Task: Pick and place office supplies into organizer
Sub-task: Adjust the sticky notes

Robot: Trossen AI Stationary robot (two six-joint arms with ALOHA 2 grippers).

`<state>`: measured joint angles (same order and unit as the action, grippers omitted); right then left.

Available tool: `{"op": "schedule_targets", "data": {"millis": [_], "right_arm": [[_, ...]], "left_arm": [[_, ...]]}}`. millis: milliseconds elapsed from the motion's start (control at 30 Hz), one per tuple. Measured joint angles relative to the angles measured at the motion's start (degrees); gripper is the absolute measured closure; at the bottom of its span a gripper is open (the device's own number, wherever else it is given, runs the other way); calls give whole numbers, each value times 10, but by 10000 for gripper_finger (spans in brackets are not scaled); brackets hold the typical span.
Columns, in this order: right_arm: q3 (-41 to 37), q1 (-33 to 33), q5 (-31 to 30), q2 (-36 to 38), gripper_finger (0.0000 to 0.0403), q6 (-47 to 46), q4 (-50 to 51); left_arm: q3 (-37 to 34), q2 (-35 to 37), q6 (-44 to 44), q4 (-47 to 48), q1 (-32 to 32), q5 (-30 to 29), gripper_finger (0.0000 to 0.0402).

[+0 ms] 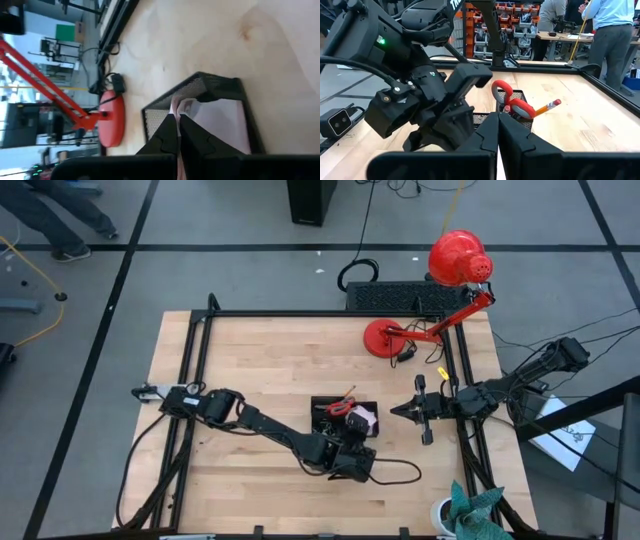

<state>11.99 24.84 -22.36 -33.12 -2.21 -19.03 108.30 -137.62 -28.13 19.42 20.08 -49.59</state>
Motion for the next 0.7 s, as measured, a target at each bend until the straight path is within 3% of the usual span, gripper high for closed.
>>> {"op": "schedule_targets", "data": {"millis": [200, 400, 567, 700], "right_arm": [[0, 0, 4, 0, 401, 3, 1], [0, 1, 74, -2, 387, 40, 7], [0, 27, 73, -5, 324, 65, 5], [23, 70, 14, -5, 245, 93, 23]], "left_arm": [[12, 0, -29, -2, 0, -61, 398], [49, 0, -29, 1, 6, -96, 398], [100, 0, -26, 26, 19, -97, 397], [146, 1, 10, 88, 26, -101, 397]]}}
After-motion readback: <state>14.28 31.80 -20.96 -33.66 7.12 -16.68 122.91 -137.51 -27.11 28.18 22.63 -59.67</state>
